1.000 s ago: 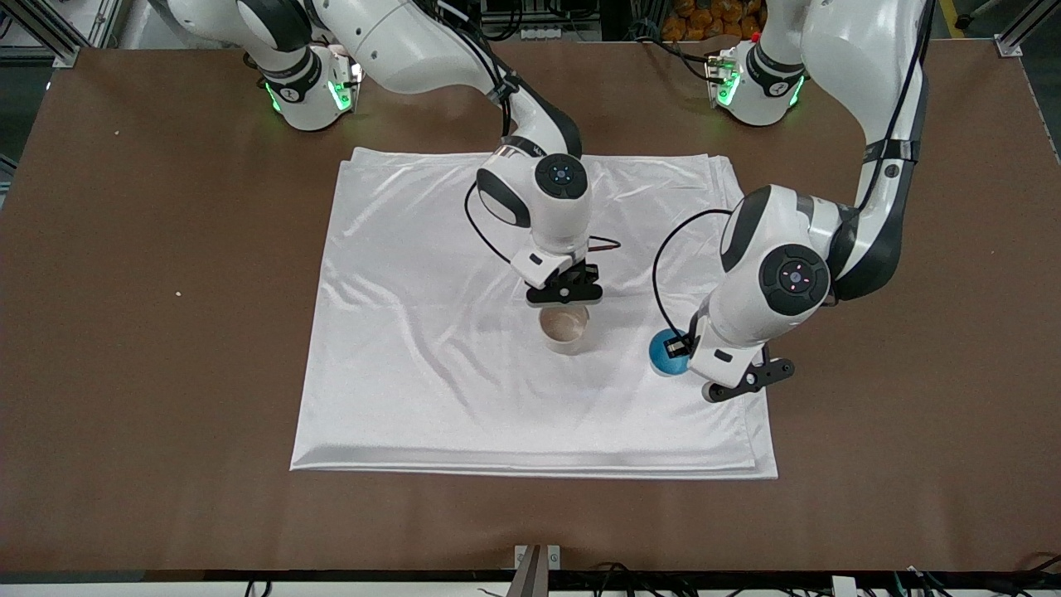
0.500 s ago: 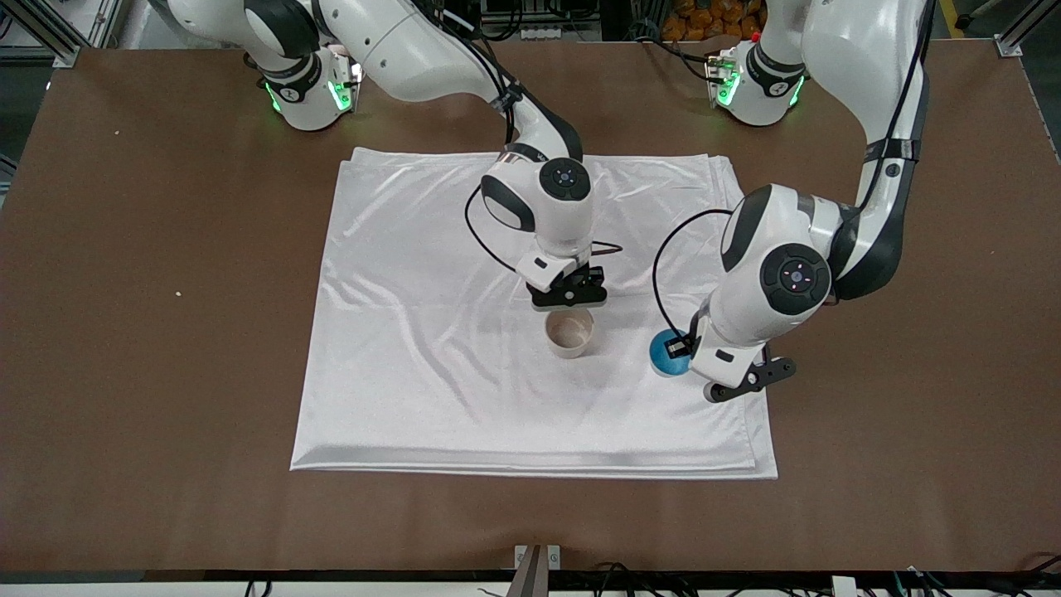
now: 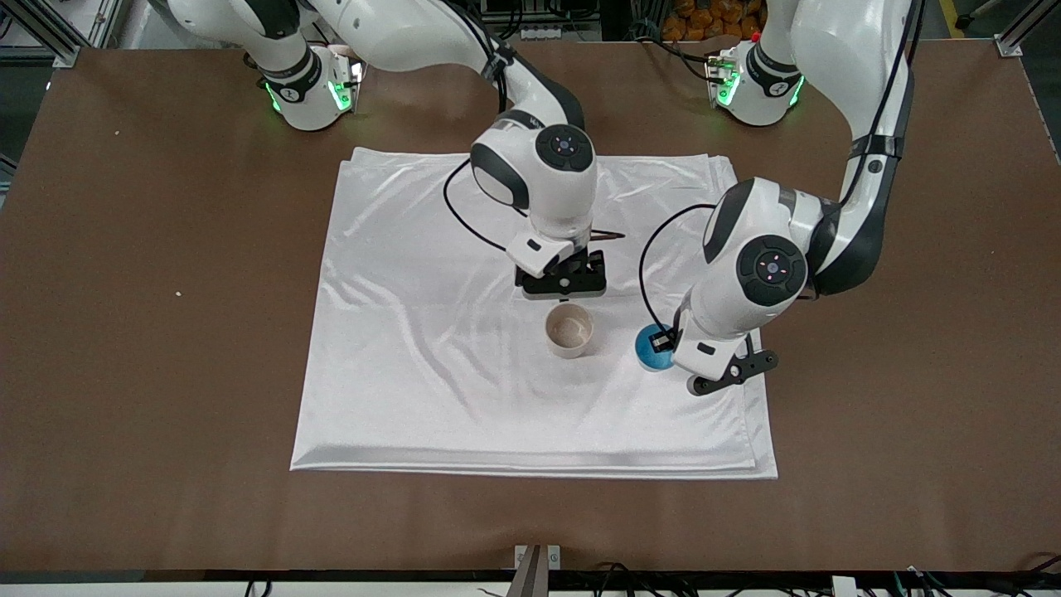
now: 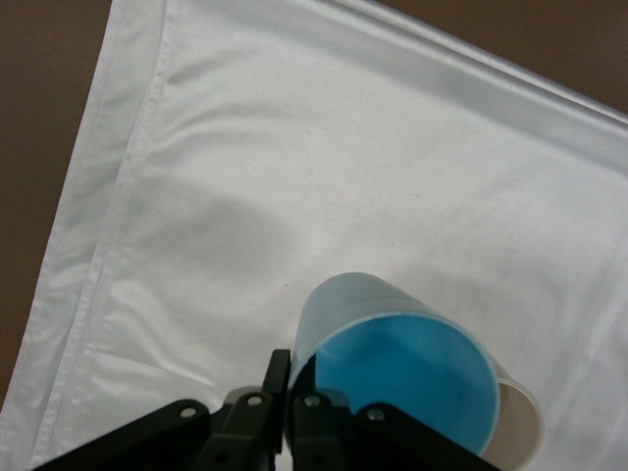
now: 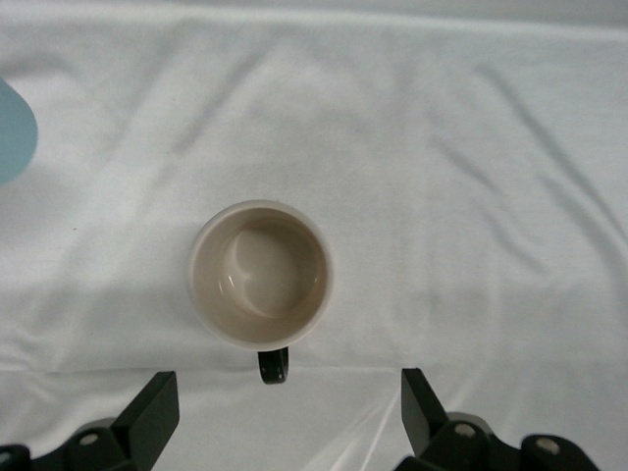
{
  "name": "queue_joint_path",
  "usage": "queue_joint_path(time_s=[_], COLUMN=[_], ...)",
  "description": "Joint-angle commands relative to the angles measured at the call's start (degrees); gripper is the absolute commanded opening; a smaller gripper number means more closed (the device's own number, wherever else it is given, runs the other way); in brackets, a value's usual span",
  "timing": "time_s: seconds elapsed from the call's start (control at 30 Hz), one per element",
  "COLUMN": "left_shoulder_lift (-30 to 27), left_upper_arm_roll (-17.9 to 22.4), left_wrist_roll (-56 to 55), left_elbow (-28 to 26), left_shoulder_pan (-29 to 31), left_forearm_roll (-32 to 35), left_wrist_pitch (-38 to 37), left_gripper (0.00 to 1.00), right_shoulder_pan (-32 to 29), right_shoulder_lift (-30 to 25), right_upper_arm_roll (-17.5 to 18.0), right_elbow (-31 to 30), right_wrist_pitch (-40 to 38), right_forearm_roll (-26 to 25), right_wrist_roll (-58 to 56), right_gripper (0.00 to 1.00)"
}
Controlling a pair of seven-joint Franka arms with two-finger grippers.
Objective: Place blue cup into white mug on cloth
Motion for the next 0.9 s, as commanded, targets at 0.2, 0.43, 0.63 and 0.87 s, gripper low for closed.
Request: queue_joint_path(time_s=[0.2, 0.43, 0.63, 0.87], left_shoulder_lift=[-0.5, 0.1, 1.2, 3.2], left_upper_arm_roll=[0.5, 0.4, 0.5, 0.5], left_wrist_roll=[-3.0, -5.8, -6.8, -6.8], left_elbow=[-0.4, -0.3, -0.3, -0.4], left_shoulder_pan=[-4.1, -7.7, -10.3, -11.4], left_forearm_roll=[-1.3, -1.4, -2.0, -3.2], left_wrist_pitch=[-0.5, 0.3, 1.2, 3.2], left_gripper=[0.0, 0.0, 0.0, 0.0], right_shoulder_pan=[-5.8, -10.8, -17.3, -25.2], right_shoulder_lift=[-14.1, -20.8, -25.6, -29.4], right_upper_arm_roll=[0.6, 0.6, 0.6, 0.6], right_elbow=[-1.9, -2.0, -2.1, -2.1], right_wrist_pitch=[-11.8, -19.2, -25.0, -30.7], right_forearm_roll=[0.1, 1.5, 4.2, 4.6], right_wrist_roll=[-8.1, -17.1, -23.6, -31.0], right_gripper=[1.0, 1.0, 1.0, 1.0])
